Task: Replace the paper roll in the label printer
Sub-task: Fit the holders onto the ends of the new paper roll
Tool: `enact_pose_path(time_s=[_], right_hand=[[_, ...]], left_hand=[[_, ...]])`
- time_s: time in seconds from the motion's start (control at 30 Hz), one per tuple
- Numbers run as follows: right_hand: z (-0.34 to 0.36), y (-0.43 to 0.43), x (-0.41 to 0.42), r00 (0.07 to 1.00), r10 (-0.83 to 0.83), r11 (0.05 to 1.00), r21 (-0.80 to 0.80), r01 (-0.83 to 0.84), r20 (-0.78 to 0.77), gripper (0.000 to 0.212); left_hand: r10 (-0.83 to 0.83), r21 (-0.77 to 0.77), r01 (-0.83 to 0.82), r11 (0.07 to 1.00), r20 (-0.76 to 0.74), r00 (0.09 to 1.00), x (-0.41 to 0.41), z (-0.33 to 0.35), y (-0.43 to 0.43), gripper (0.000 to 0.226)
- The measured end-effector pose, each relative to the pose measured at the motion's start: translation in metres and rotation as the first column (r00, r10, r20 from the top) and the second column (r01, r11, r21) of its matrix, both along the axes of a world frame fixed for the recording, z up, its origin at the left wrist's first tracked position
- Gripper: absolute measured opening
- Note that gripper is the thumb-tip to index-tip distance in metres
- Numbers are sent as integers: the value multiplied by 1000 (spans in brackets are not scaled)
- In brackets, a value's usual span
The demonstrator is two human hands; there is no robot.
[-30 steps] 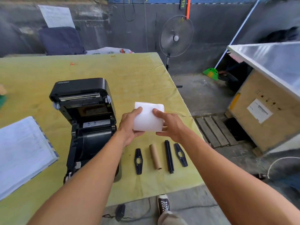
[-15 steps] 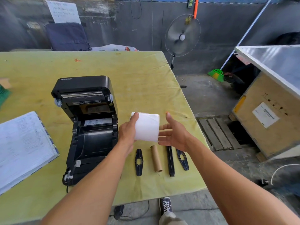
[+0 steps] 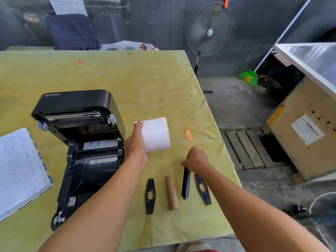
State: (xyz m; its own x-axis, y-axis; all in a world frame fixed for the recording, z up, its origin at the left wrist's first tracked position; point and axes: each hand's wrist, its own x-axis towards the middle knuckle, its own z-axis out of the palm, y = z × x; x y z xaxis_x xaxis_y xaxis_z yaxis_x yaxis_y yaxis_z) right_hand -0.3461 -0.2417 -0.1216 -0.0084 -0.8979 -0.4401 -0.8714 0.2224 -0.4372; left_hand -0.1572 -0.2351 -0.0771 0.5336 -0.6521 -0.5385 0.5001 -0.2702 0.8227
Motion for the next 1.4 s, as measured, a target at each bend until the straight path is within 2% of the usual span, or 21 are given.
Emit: enact_pose_path(time_s=[0.07,0.1,0.17,0.23,0.27,0.5,0.6,0.67,0.8,0.83,0.93,1.0,1.13,1.3,1.4], right_hand=[[13,-21,-6,952,-209,969,-82,232,224,23],[23,-31,-10,871,-332,916,-98,390,364,20],[43,-46,-17,611,-506,746,-47,664,608,16],[57,-56,-21,356,-530,611,55,789,770,19],[61,-57,-20,288,-507,582,76,809,812,20],[70,-31,-4,193,-371,551,48,833,908,16],[77,-19,-1,119,-319,528,72,846,940,15],[83,-11,3,130,-281,526,40,850,951,14],[92,4,5,317,-219,570,-143,809,923,11],[94,7,5,322,-214,572,-149,807,922,11],[98,15,7,231,-213,570,-71,819,949,11],[99,20,11,202,-198,575,-53,816,959,10],[101,25,32,282,-145,619,-135,773,948,13],[100,27,48,268,-103,696,-123,707,958,14],[97,28,49,373,-114,737,-173,653,921,10]], left_hand=[[25,3,-25,1000,-33,999,0,6,-6,46],[30,12,-29,1000,-42,999,0,9,-9,47],[27,31,-25,999,-48,998,1,14,-13,45],[24,38,-22,999,-55,998,1,18,-14,43],[20,39,-18,999,-54,998,1,20,-15,42],[-77,51,78,996,-20,997,2,35,-8,40],[-93,65,96,993,-44,995,4,40,0,39],[-114,69,118,991,-63,992,6,42,7,38],[-165,63,171,983,-91,982,12,46,18,37],[-177,62,183,981,-93,980,12,46,20,38],[-206,58,211,976,-89,975,15,51,26,37],[-223,56,228,972,-85,971,17,54,27,37],[-271,57,277,959,-97,958,10,61,29,39],[-278,45,285,958,-116,953,0,66,27,37],[-271,34,277,960,-110,956,0,66,22,39]])
